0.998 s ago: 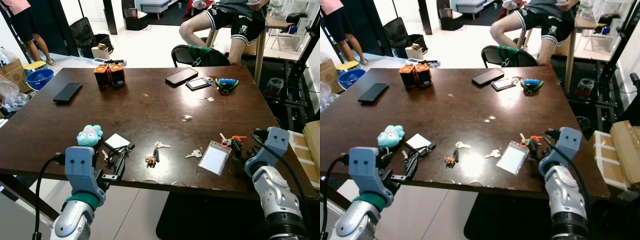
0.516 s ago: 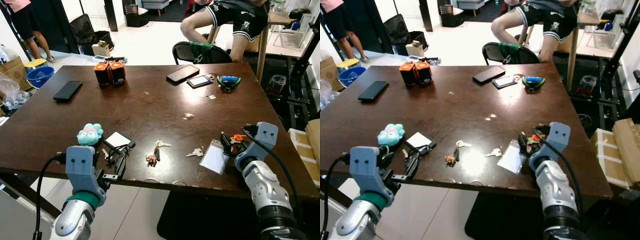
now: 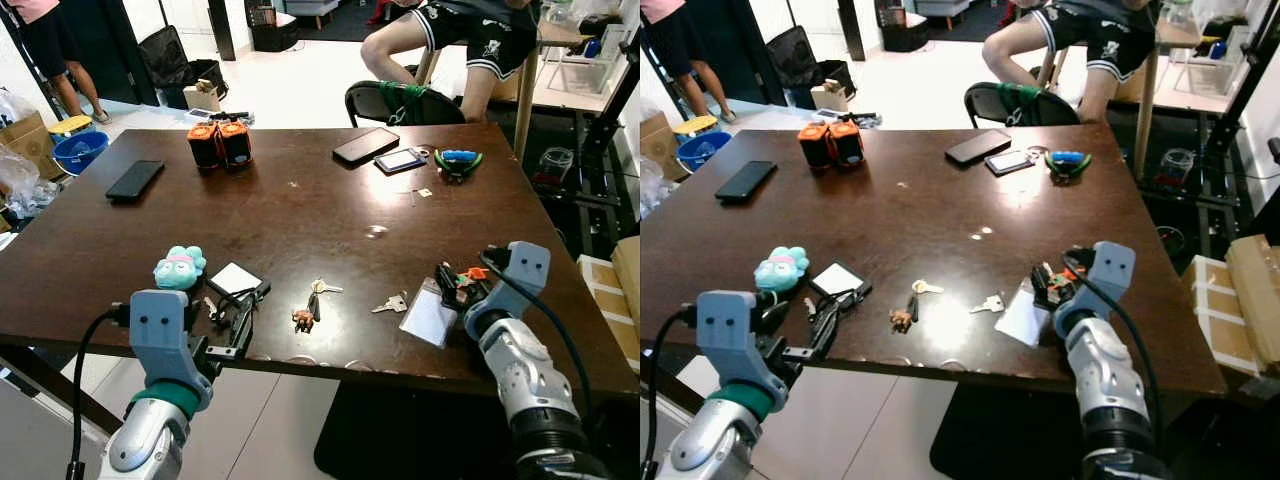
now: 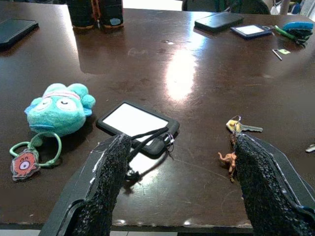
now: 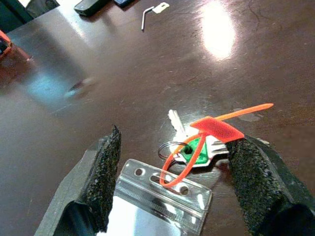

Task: Hang keys on a hook

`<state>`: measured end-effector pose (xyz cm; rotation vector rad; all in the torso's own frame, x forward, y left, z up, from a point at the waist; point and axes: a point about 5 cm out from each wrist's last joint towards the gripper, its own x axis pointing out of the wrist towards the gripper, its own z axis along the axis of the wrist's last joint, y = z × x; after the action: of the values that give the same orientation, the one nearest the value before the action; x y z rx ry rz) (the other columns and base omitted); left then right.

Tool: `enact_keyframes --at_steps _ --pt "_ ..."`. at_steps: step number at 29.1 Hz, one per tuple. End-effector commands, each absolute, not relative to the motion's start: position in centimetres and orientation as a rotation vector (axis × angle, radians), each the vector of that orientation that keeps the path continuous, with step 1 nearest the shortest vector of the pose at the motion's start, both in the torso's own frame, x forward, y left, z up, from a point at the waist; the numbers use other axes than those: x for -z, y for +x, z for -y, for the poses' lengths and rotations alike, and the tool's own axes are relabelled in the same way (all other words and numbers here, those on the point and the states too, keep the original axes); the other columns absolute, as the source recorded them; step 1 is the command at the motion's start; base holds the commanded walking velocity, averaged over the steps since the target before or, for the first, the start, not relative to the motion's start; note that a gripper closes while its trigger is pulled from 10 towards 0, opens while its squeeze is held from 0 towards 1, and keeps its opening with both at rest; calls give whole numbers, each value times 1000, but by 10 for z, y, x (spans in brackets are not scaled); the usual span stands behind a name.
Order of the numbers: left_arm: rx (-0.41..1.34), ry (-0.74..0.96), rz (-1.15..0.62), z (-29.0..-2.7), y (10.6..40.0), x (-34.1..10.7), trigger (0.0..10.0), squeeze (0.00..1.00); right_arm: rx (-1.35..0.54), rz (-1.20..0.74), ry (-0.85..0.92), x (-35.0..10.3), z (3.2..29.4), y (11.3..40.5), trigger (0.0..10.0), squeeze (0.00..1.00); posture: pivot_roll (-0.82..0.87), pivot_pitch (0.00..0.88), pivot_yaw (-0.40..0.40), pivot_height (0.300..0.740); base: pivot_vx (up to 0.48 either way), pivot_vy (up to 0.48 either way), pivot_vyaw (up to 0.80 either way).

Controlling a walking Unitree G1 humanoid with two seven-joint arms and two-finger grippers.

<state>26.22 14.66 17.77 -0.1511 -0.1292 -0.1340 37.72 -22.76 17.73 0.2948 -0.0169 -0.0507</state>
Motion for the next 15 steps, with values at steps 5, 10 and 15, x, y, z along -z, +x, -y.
enact_keyframes --at_steps 5,10,15 --pt "128 -150 124 -149 261 -177 10000 0 35 -15 322 -167 221 378 0 0 -80 163 213 740 0 0 0" --pt "131 -151 124 -149 261 -177 10000 0 34 -14 321 -167 222 378 0 0 -83 159 211 740 0 0 0" --pt "134 -151 124 -148 260 -177 10000 0 34 -13 319 -167 222 378 0 0 -83 159 211 740 0 0 0"
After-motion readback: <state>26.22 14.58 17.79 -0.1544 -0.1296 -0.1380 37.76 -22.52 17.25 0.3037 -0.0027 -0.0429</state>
